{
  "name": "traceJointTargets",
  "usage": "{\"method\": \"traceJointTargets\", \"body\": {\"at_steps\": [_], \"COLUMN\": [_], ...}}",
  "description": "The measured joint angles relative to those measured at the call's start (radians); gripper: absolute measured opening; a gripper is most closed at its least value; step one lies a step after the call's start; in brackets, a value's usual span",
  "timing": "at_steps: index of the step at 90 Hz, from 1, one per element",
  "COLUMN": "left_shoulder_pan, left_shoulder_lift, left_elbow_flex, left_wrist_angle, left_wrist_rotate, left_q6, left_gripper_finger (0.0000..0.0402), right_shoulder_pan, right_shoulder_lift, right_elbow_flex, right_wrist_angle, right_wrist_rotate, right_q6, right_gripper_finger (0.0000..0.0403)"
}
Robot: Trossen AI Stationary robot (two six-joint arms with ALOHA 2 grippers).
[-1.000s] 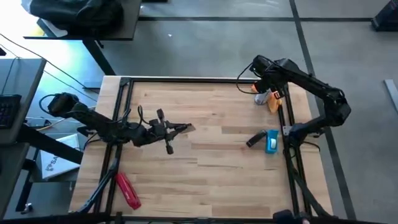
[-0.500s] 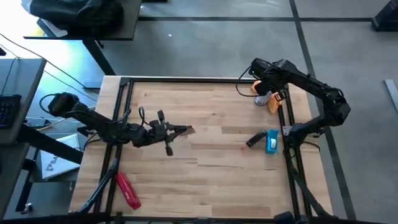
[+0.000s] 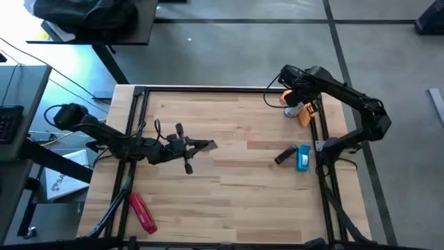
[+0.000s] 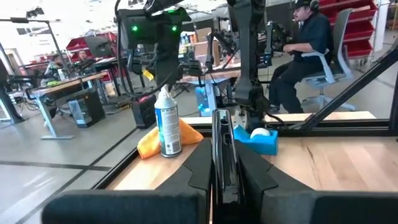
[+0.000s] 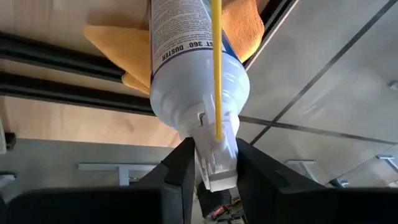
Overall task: Apply microfiber cloth
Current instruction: Spray the cellphone using the spray bottle
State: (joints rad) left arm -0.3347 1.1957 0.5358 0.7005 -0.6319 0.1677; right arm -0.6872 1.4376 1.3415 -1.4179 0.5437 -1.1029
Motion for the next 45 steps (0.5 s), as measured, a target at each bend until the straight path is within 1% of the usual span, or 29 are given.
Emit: {"method": "traceJointTargets", "body": {"at_steps": [11, 29, 45], "left_shoulder_pan": [-0.005, -0.009, -0.009], "left_shoulder_lift": [0.0, 0.0, 0.0], "left_elbow_flex": [0.0, 0.0, 0.0], "left_wrist_angle": [0.0, 0.004, 0.005], "left_wrist_rotate": [0.0, -0.005, -0.006], "left_q6": [0.001, 0.01, 0.009], "left_gripper_finger": [0.0017, 0.0017, 0.0017], "right_shoulder_pan": [0.031, 0.1, 0.172], "right_shoulder_lift": [0.0, 0.001, 0.003], "right_elbow_flex": [0.0, -0.001, 0.02], "right_wrist_angle": [-0.038, -0.102, -0.153], "right_wrist_rotate": [0.014, 0.027, 0.03], "right_q6": [0.08, 0.237, 0.376], "right_gripper_finger": [0.0065, 0.0021, 0.002]}}
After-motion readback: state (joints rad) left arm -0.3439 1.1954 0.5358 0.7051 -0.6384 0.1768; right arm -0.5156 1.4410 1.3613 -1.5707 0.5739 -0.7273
